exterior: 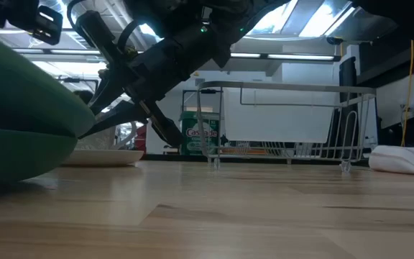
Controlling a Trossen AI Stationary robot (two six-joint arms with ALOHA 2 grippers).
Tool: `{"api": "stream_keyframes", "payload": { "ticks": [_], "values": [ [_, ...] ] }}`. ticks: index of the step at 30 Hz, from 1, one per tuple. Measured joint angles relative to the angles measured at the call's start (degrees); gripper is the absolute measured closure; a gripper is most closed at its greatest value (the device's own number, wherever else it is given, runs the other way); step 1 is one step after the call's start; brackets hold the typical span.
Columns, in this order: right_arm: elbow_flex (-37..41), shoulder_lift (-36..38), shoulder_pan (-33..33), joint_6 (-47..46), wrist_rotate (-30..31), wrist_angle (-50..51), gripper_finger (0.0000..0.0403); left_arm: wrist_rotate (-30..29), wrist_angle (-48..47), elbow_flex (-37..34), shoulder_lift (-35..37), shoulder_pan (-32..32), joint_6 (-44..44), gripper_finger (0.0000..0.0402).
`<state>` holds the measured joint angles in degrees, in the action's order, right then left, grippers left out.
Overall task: Sort dishes
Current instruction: Put the light green plate into the dish rack
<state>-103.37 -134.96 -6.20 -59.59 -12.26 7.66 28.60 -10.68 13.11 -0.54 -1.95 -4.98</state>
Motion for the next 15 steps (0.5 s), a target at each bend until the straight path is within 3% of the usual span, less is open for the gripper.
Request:
{"api": "stream_keyframes", "payload": {
  "ticks": [5, 15],
  "values": [
    [0.00, 0.00, 1.06, -1.72, -5.42, -0.09, 0.0379, 3.70, 0.06, 1.13, 0.01, -3.21, -2.34, 0.0270],
    [0.00, 0.01, 2.64, -7.08, -18.12, -0.32, 0.0379, 4.35, -1.27, 1.37, 0.01, -6.91, 4.90, 0.0270]
  ]
}}
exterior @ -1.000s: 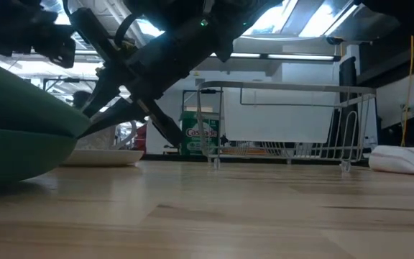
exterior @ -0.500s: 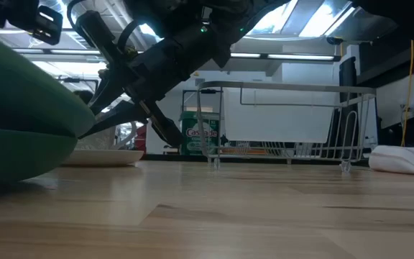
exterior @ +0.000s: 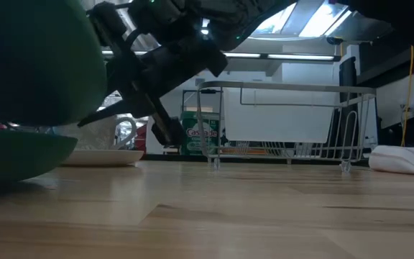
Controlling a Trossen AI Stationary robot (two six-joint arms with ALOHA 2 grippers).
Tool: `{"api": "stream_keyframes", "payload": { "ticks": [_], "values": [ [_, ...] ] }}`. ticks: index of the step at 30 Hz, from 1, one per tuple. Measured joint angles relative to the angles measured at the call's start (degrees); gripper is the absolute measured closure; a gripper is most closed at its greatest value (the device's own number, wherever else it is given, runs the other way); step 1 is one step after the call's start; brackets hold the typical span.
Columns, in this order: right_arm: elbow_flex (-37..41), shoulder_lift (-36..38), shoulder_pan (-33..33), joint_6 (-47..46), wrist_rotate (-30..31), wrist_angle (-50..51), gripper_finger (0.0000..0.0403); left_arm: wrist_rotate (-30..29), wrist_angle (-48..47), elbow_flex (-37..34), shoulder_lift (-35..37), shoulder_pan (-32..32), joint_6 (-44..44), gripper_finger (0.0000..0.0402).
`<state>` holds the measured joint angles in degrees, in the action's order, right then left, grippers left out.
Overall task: Sort dishes
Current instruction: Put the light green plate into the dish rack
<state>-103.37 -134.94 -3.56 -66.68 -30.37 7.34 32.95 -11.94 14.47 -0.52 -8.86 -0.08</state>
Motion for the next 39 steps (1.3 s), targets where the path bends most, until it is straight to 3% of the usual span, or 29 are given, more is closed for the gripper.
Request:
{"api": "stream_keyframes", "payload": {
  "ticks": [6, 10, 16, 31, 39],
  "values": [
    [0.00, 0.01, 0.64, -1.41, -7.01, -0.03, 0.0379, 0.77, -1.28, -0.01, 0.01, -1.46, -0.08, 0.0270],
    [0.00, 0.10, 0.67, -3.68, -7.20, -0.01, 0.0379, 0.78, -1.34, 0.00, 0.01, -2.29, -1.42, 0.0270],
    [0.00, 0.10, 1.01, -1.45, 0.41, 0.26, 0.0379, 0.79, -4.04, -0.02, -0.01, -3.77, -1.44, 0.0270],
    [-0.09, 0.36, -2.26, 14.56, 17.59, 4.35, 0.0379, 0.77, -4.37, -0.02, -0.01, -4.20, -1.07, 0.0270],
    [-0.11, 0.36, -1.67, 15.93, 19.89, 4.89, 0.0378, 0.33, -4.65, -2.03, -4.22, -4.25, 0.30, 0.0270]
  ]
}}
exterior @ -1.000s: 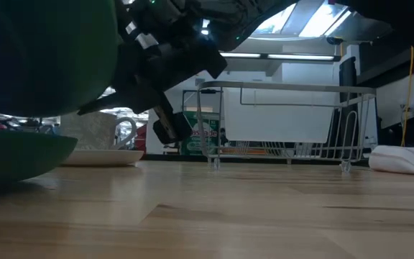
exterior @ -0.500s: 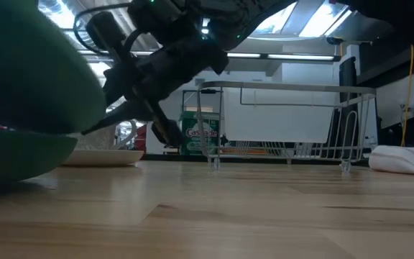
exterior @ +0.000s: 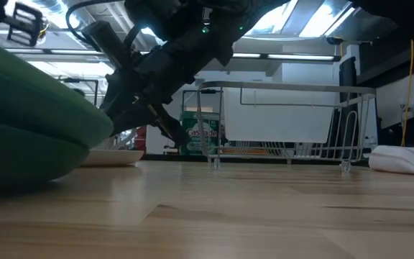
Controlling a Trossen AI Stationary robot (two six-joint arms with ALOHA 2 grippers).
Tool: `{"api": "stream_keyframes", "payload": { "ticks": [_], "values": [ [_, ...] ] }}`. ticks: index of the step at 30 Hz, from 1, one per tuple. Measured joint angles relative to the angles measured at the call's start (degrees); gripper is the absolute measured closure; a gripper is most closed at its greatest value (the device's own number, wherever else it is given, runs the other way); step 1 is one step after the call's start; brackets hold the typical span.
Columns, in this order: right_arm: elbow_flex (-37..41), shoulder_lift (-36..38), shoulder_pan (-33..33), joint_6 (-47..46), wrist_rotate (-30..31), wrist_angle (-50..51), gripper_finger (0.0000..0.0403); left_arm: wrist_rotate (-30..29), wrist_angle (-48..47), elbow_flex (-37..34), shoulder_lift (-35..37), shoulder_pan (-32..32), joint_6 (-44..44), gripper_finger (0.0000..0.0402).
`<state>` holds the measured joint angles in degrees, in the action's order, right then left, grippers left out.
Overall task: Sort dishes
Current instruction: Put the light green plate into the dish rack
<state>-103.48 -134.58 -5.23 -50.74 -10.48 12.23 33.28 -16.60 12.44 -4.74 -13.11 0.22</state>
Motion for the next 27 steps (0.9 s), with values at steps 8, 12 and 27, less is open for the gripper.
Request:
{"api": "stream_keyframes", "payload": {
  "ticks": [8, 12, 27],
  "values": [
    [0.00, -0.02, 0.03, 0.05, 0.00, 0.19, 0.0378, -0.06, 11.49, -0.73, -11.45, -2.74, -6.31, 0.0270],
    [0.00, -0.04, 0.02, 1.40, -0.02, 0.19, 0.0378, -0.05, 8.02, 3.02, -16.65, -4.42, -7.22, 0.0270],
    [0.02, -0.17, 0.02, 3.11, -1.38, 0.28, 0.0377, -8.29, -17.10, 23.32, -39.16, -15.17, 4.73, 0.0270]
  ]
}}
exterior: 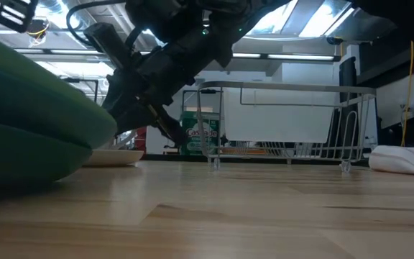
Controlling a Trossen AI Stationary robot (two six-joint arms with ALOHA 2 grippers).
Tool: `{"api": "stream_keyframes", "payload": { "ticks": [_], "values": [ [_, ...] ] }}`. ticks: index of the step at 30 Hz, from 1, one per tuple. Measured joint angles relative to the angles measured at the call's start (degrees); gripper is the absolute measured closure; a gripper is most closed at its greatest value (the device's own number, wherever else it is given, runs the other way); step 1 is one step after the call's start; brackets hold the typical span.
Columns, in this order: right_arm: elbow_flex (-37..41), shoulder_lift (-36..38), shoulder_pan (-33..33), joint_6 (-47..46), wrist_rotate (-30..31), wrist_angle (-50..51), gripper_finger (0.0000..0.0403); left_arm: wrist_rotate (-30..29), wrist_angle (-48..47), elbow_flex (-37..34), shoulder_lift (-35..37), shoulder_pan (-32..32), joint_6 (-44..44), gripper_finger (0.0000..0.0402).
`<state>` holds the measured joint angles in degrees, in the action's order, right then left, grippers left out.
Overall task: Sort dishes
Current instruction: Put the light green plate into the dish rack
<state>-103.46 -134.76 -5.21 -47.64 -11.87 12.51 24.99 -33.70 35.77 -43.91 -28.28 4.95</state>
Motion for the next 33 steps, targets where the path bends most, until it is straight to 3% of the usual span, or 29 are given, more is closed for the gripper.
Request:
{"api": "stream_keyframes", "payload": {
  "ticks": [5, 12, 18, 23, 29, 33],
  "values": [
    [0.04, -0.07, 0.00, 0.09, -1.28, 0.13, 0.0377, -1.63, -7.34, 5.02, -6.43, -3.74, 0.03, 0.0270],
    [0.04, -0.07, 0.00, 0.06, -1.49, 0.11, 0.0377, -1.69, -7.77, 6.84, -11.44, -7.91, 1.06, 0.0270],
    [0.11, -0.11, -0.01, 0.06, -2.80, 0.32, 0.0377, -2.00, -7.75, 6.84, -13.41, -10.55, -0.52, 0.0270],
    [0.11, -0.11, 0.00, 0.04, -2.93, 0.26, 0.0377, -7.21, -7.75, 6.84, -14.81, -12.40, -0.05, 0.0270],
    [0.11, -0.11, 0.00, 0.04, -3.80, 0.28, 0.0377, -9.11, -7.80, 6.84, -17.21, -14.03, 2.95, 0.0271],
    [0.11, -0.11, 0.00, 0.01, -3.80, 0.17, 0.0377, -9.21, -7.80, 6.84, -17.87, -14.58, 3.67, 0.0295]
  ]
}}
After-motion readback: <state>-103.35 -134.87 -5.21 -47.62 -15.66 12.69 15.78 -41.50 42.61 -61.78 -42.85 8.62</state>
